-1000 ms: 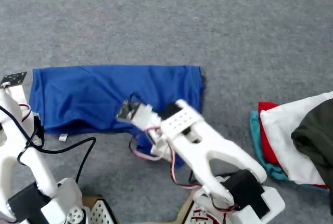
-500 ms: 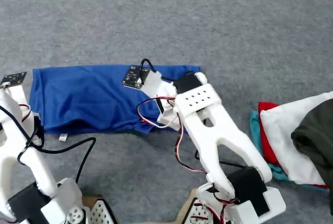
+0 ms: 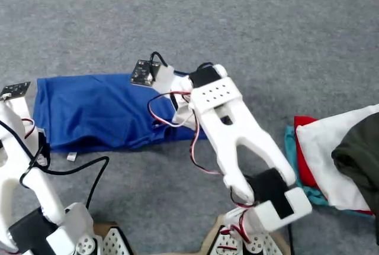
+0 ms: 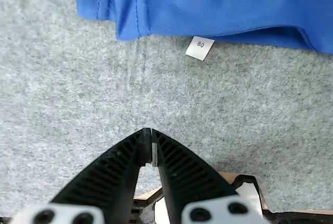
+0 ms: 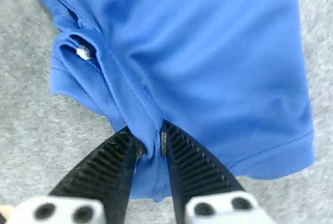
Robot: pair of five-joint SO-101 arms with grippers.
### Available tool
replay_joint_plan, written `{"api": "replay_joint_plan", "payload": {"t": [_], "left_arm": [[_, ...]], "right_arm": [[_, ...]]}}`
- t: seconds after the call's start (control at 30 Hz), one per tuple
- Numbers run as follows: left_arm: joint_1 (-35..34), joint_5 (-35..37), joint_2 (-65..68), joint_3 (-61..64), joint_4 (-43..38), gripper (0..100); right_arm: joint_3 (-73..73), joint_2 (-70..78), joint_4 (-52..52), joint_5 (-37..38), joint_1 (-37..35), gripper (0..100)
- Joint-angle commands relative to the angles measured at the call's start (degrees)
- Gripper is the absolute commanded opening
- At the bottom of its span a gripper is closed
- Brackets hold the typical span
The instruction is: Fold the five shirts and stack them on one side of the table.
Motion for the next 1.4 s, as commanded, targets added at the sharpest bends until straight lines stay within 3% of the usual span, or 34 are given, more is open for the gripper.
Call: {"api": "replay_joint_plan", "payload": {"t": [0.0,0.27,0.47,0.57,0.77,1.03,1.37], "left_arm": [[0.1,-0.2,-1.9,-0.2,-0.1,2],[0.1,-0.2,-1.9,-0.2,-0.1,2],[0.1,-0.2,-1.9,-0.2,-0.1,2],[0.1,-0.2,-1.9,-0.2,0.0,2],[0.1,-0.2,-2.0,-0.2,0.0,2],[0.0,-0.2,-2.0,-0.9,-0.1,2],[-0.4,-0.4,-2.0,-4.1,0.1,2]], "right_arm": [[-4.5,0.7,0.4,2.0,1.0,2.0],[-5.0,1.0,-0.1,3.4,2.2,5.8],[-5.1,0.7,1.4,4.0,3.4,36.3],[-5.9,0.7,3.1,4.4,3.4,43.3],[-12.4,0.3,9.6,4.4,3.0,34.5],[-12.3,-1.7,14.3,1.5,-3.0,1.9],[-3.7,3.0,4.7,-2.5,-6.5,1.2]]}}
